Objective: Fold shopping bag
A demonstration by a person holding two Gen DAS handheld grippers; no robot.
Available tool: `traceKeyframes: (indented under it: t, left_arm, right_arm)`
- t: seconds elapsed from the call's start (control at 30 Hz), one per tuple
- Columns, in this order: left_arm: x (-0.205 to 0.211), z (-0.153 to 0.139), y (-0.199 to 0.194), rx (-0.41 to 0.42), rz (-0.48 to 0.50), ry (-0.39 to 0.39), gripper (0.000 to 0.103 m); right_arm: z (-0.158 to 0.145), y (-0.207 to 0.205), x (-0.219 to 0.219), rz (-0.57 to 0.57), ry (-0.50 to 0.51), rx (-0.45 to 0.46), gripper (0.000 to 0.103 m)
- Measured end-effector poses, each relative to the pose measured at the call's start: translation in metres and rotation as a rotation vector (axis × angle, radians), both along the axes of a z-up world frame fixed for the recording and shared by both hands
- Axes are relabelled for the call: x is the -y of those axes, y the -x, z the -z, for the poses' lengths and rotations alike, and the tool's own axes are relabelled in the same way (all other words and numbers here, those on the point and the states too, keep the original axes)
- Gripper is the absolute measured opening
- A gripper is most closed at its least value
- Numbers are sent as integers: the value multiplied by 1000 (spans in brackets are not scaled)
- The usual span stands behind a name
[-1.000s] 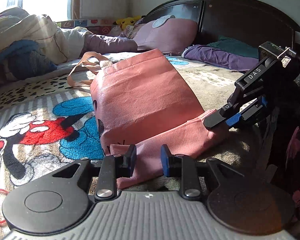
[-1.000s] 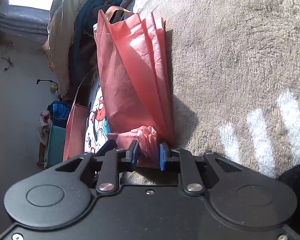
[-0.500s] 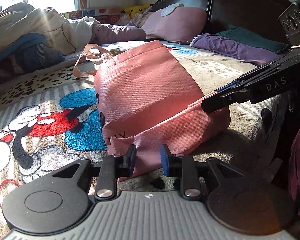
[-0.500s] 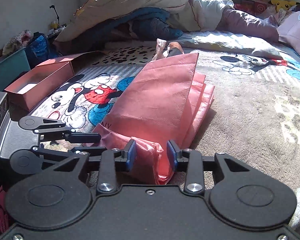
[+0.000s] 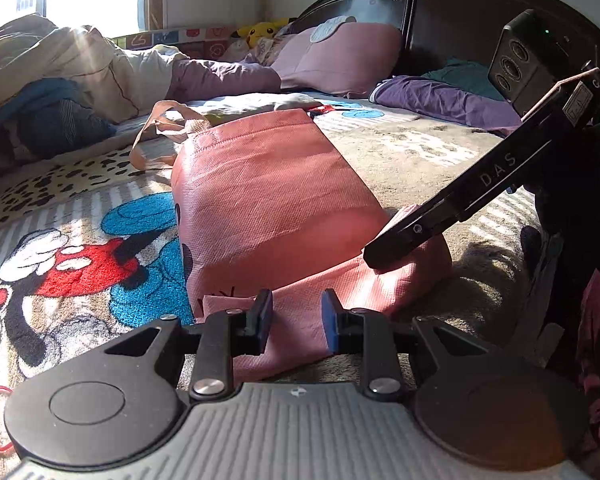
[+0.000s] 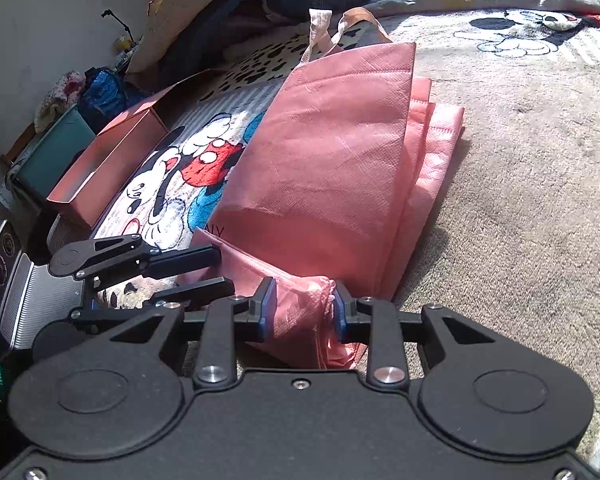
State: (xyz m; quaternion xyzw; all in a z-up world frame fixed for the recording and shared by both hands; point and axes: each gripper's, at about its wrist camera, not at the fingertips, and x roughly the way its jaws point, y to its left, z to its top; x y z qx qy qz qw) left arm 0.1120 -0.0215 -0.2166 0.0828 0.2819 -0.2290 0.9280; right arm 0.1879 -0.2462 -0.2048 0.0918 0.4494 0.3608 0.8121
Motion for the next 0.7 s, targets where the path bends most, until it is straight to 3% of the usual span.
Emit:
traceKeyframes:
  t: [0.1,0.17,0.23,0.27,0.3,0.33,0.37,0.43,0.47,0.53,0.7]
  left_arm:
    - [1,-1,-2,-31,-36,19,25]
    - [1,0,0,-30,-50,26,25]
    - [2,0,2,-26,-63,27,25]
    - [2,0,2,-26,-70,33,25]
    - [2,0,3,-26,-78,38,25]
    - [2,0,3,-28,-83,41,25]
    - [2,0,4,-28,-86,42,25]
    - [2,-1,4,-31,-96,50,25]
    - [2,-1,5,-31,-99,51,25]
    - [2,0,5,-30,-106,52,25]
    - [0,1,7,-25,-111,53,25]
  right_arm:
    - [-2,5,-2,11,19,43,26]
    - [-9,15,-4,27,82,154,37]
    - [-18,32,-6,53,203,345,49]
    - [-22,44,-9,57,252,440,50]
    - [-26,57,-13,50,283,522,49]
    - [-30,71,-17,44,314,603,41]
    - [-33,82,-19,24,320,658,31]
    - [-33,101,-29,-78,320,736,23]
    - [-31,105,-34,-116,339,748,20]
    - [-21,100,-41,-167,358,689,10]
    - [-14,65,-30,-111,287,509,7]
